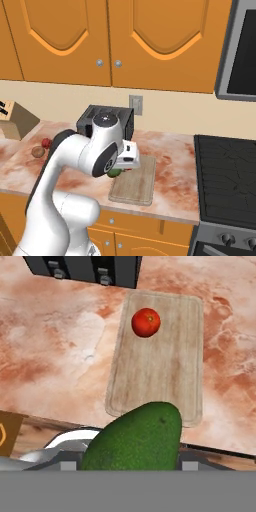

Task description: Place the avocado, onion, tomato, and bell pepper on the cutting board.

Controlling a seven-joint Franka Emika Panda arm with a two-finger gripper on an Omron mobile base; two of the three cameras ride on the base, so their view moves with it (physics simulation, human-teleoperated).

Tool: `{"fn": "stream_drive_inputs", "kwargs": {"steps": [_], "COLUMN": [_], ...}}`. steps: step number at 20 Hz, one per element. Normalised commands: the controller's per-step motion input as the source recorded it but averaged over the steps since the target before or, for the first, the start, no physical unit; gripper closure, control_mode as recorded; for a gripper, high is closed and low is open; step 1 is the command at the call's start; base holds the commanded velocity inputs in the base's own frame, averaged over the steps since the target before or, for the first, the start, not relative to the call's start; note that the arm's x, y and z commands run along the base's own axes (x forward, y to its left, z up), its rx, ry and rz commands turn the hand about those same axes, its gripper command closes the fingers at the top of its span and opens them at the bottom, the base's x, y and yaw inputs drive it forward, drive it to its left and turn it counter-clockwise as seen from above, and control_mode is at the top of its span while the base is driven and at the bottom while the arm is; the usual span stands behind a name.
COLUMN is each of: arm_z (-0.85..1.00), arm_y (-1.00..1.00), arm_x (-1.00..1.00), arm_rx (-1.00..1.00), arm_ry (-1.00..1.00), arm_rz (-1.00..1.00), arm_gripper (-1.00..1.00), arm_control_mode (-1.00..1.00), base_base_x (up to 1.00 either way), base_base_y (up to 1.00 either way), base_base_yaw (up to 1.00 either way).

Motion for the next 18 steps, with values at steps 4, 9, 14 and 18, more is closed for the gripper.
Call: {"fn": "stream_drive_inputs", "kwargs": {"steps": [4, 9, 14, 18], "arm_z": [0.00, 0.00, -0.17, -0.29], "arm_y": [-0.58, -0.45, -0.20, -0.08], "arm_x": [0.44, 0.60, 0.61, 0.49], "arm_rx": [0.00, 0.00, 0.00, 0.00], "arm_ry": [0.04, 0.06, 0.03, 0.01], "arm_rz": [0.00, 0.00, 0.00, 0.00], "arm_gripper": [1.00, 1.00, 1.00, 1.00], "arm_control_mode": [-1.00, -1.00, -1.00, -1.00], "base_base_x": [0.00, 0.00, 0.00, 0.00], "base_base_y": [0.00, 0.00, 0.00, 0.00], "base_base_yaw": [0.00, 0.00, 0.00, 0.00]}}
